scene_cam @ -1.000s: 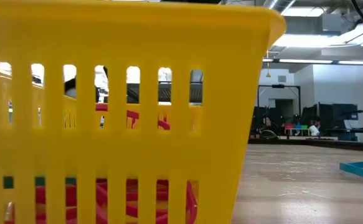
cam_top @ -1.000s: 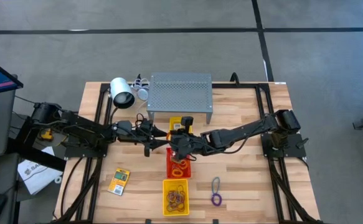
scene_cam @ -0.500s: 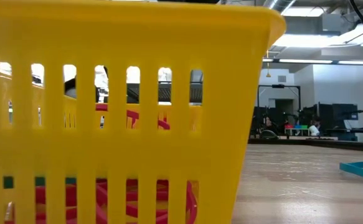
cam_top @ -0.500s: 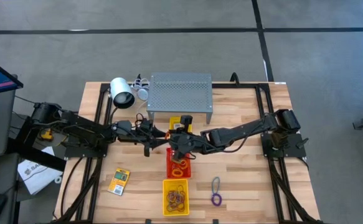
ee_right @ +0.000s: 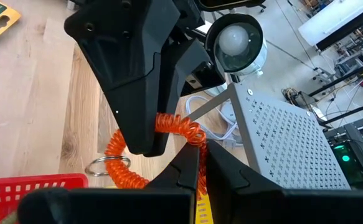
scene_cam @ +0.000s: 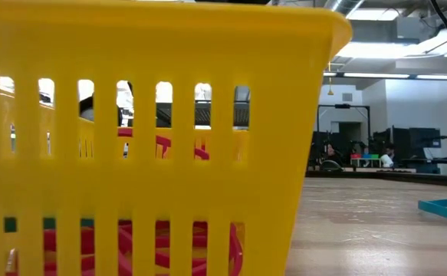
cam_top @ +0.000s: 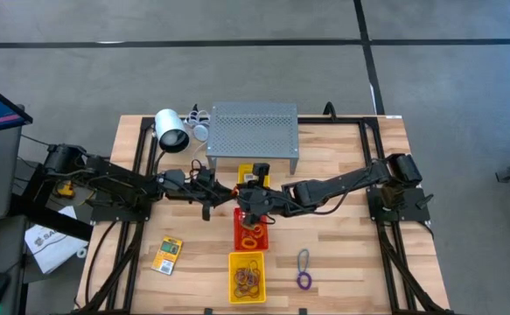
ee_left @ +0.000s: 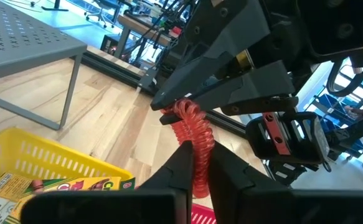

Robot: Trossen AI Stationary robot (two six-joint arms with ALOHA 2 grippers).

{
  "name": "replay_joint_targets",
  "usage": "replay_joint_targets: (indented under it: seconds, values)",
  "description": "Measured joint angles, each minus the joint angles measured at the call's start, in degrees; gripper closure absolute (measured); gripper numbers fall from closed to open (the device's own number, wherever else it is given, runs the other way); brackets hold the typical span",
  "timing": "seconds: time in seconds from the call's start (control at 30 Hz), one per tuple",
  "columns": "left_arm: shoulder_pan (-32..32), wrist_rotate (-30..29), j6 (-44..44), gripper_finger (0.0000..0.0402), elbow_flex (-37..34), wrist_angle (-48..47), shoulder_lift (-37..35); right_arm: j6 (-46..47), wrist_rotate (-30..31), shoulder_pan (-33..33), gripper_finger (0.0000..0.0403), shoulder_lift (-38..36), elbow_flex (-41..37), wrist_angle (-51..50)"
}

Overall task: Pick & Place Office Desk Supplies
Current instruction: Put the orange spring rubber band into the red bin

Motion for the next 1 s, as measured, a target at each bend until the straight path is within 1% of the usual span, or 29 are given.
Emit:
replay_joint_targets:
  seconds: [0.07,0.23,0.43,0.6,0.73,0.87,0.93,1.0]
  values:
    - [0.0,0.0,0.0,0.038,0.01,0.0,0.0,0.02,0.0,0.0,0.0392,0.0,0.0,0.0]
    - [0.0,0.01,0.0,0.037,0.02,-0.23,0.0,0.27,-0.22,0.0,0.0389,0.0,0.0,0.02]
    - [-0.02,0.04,0.0,0.038,0.04,-0.52,0.0,1.07,-1.91,-0.07,0.0353,0.0,0.0,-0.06]
    - [-0.04,0.15,0.0,0.0378,0.04,-0.78,0.0,1.57,-4.57,-0.46,0.0303,0.0,0.0,-0.13]
    - [-0.03,1.67,0.47,0.0378,0.02,-0.96,0.0,2.37,-4.96,-0.85,0.0244,0.0,0.0,-0.09]
    - [-0.02,1.82,1.36,0.0378,-0.02,-1.1,0.0,3.02,-5.27,-1.07,0.0187,-0.48,0.0,-0.55]
    - [-0.04,1.87,2.3,0.0379,0.0,-1.04,0.0,2.78,-5.19,-0.84,0.0167,-0.93,0.02,-1.32]
    - [0.11,1.74,2.45,0.0379,0.01,-1.34,0.0,2.58,-5.01,-0.25,0.0155,-2.09,-0.14,-4.43]
